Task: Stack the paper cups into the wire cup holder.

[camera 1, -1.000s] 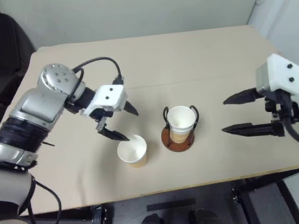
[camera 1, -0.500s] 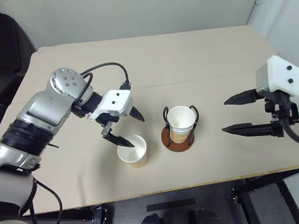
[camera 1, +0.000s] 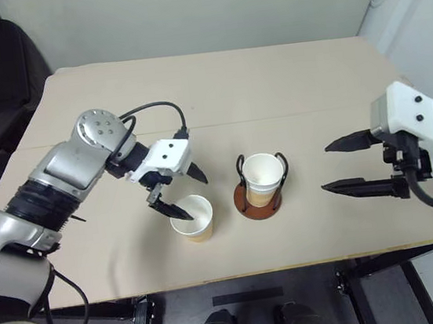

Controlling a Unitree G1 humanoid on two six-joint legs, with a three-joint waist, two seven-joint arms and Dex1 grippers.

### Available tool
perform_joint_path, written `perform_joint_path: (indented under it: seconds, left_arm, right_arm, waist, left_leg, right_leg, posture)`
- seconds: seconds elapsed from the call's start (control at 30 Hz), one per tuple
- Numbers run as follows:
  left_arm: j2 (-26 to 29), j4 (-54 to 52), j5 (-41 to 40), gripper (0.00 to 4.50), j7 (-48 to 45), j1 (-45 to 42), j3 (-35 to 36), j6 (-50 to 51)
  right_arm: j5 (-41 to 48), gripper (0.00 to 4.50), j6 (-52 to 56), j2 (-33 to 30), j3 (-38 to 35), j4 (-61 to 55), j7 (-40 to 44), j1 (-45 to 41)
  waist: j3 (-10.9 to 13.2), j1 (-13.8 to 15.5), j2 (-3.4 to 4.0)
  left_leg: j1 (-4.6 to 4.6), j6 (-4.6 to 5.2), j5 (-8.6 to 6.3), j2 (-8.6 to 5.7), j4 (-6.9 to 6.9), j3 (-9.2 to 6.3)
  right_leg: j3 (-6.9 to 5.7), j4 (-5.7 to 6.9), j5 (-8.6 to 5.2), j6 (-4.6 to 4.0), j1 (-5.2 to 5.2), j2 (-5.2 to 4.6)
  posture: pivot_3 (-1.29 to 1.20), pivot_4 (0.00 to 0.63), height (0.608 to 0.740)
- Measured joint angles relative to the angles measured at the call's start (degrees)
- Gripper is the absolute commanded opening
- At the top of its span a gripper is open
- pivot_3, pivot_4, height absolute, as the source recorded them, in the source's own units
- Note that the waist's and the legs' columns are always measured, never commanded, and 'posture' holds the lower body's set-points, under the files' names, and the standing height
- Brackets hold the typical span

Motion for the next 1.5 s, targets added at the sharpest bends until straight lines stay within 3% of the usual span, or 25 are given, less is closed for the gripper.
perform_joint_path:
  seconds: [0.33,0.37,0.73,1.0,1.5]
  left_arm:
    - [-0.3,0.3,-0.4,0.14,0.0,2.2,0.0,0.8]
    - [-0.3,0.5,-0.7,0.02,0.0,2.2,0.0,0.9]
    - [1.1,3.4,-3.4,0.02,0.0,-0.8,-2.3,0.8]
    - [1.1,8.5,-8.2,0.02,0.0,-8.6,-4.5,0.6]
    - [-7.0,16.0,-19.0,0.02,0.0,-22.4,-0.6,6.1]
  right_arm:
    - [0.0,3.30,-0.4,0.1,0.0,0.2,-0.9,-0.1]
    - [0.0,3.30,-0.4,0.1,0.0,0.2,-1.0,-0.1]
    - [0.0,3.30,-0.9,0.1,0.0,0.5,-1.1,-0.1]
    - [-2.8,3.30,-3.7,-1.4,0.1,4.8,2.5,1.3]
    - [-7.5,3.30,-7.4,-1.5,2.3,7.4,5.6,1.5]
  waist:
    - [0.0,0.0,0.00]
    - [0.0,0.0,0.00]
    - [0.0,0.0,0.00]
    - [0.0,0.1,0.00]
    - [0.0,0.0,-0.01]
  left_leg:
    - [0.00,0.00,0.00,0.00,0.00,0.00]
    - [0.00,0.00,0.00,0.01,0.00,0.00]
    - [0.00,0.00,0.00,0.00,0.00,0.00]
    - [-0.01,0.00,0.00,0.00,0.00,-0.01]
    - [-0.01,0.01,-0.01,0.01,-0.12,0.03]
  right_leg:
    - [0.00,0.01,0.00,0.00,0.00,0.00]
    - [0.00,0.01,0.00,0.00,0.00,0.00]
    - [0.00,0.00,0.00,0.00,0.00,0.00]
    - [0.00,-0.02,0.00,0.00,0.01,-0.01]
    - [0.01,-0.06,0.00,0.01,0.00,-0.01]
  posture:
    - [0.00,0.150,0.740]
    - [0.00,0.150,0.740]
    - [0.00,0.150,0.740]
    - [0.00,0.150,0.740]
    - [0.00,0.150,0.740]
